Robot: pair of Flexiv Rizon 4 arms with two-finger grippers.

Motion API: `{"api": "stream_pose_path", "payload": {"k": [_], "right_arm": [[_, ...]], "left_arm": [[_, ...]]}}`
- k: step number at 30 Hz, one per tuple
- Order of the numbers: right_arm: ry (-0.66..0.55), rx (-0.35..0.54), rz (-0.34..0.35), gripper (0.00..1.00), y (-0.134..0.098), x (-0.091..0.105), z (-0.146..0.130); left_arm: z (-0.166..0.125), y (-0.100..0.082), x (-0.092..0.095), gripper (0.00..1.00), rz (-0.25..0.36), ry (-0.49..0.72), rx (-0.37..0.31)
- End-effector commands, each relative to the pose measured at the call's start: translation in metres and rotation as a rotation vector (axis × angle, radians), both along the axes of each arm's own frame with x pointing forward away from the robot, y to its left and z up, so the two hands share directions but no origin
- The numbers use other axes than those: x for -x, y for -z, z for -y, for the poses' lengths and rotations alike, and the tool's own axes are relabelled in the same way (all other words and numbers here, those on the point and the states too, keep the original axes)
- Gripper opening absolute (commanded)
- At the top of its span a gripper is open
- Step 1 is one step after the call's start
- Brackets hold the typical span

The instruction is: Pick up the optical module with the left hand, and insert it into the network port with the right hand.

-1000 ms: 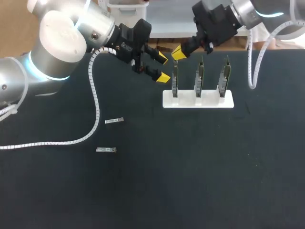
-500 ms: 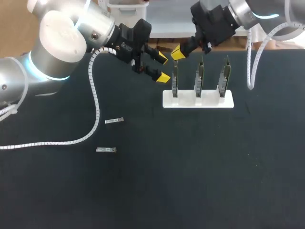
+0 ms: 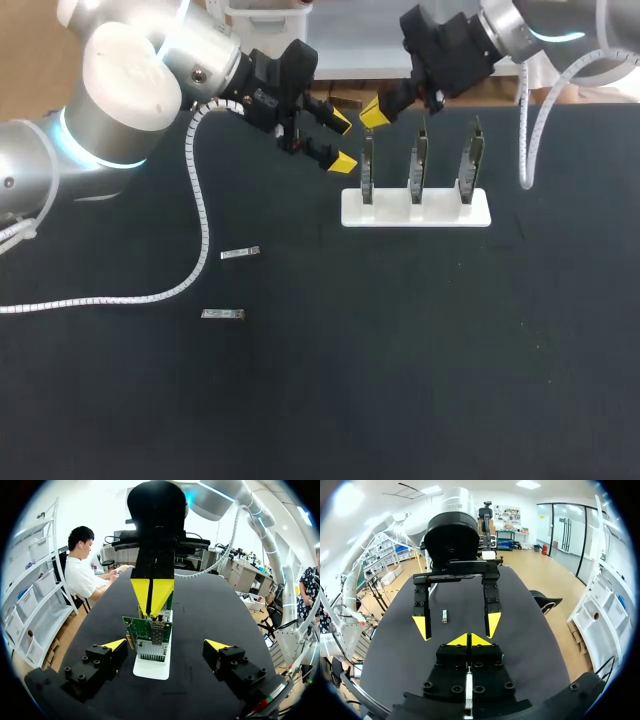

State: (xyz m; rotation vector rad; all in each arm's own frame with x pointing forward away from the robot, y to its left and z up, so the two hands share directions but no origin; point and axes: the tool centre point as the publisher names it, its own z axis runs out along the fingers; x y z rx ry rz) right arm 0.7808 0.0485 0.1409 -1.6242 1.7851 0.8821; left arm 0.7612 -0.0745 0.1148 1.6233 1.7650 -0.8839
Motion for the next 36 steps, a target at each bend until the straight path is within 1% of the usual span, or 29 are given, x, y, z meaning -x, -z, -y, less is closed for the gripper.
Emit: {"api": "stream_pose_path", "payload": {"k": [1, 6, 9, 10, 13, 15, 18, 20, 25, 28, 36], "right_arm": [[-0.003, 0.004, -0.008, 0.0, 0.006, -0.003, -0.001], [-0.004, 0.0, -0.015, 0.0, 0.007, -0.002, -0.001], [-0.004, -0.014, -0.016, 0.0, 0.003, -0.003, -0.001], [-0.001, -0.025, -0.02, 0.0, 0.0, -0.003, 0.0], [-0.002, -0.03, 0.002, 0.0, -0.007, -0.002, 0.001], [-0.005, -0.042, 0.006, 0.0, -0.012, -0.002, 0.004], [0.001, -0.067, 0.012, 0.0, -0.024, -0.002, 0.009], [0.007, -0.08, 0.013, 0.0, -0.031, -0.003, 0.015], [-0.005, -0.061, 0.048, 0.0, -0.039, 0.0, 0.038], [-0.021, -0.043, 0.032, 0.0, -0.037, 0.002, 0.054], [-0.026, -0.033, 0.028, 0.0, -0.03, 0.011, 0.091]], "left_arm": [[0.0, 0.0, -0.001, 1.0, -0.002, 0.002, -0.003], [0.0, 0.0, -0.001, 1.0, -0.002, 0.002, -0.003], [0.0, 0.0, -0.001, 1.0, -0.002, 0.002, -0.003], [0.0, 0.0, -0.001, 1.0, -0.002, 0.002, -0.003], [0.0, 0.0, -0.001, 1.0, -0.002, 0.002, -0.003], [0.0, 0.0, -0.001, 1.0, -0.002, 0.002, -0.003], [0.0, 0.0, -0.001, 1.0, -0.002, 0.002, -0.003], [0.0, 0.0, -0.001, 1.0, -0.002, 0.002, -0.003], [0.0, 0.0, -0.001, 1.0, -0.002, 0.002, -0.003], [0.0, 0.0, -0.001, 1.0, -0.002, 0.002, -0.003], [0.0, 0.0, -0.001, 1.0, -0.002, 0.002, -0.003]]}}
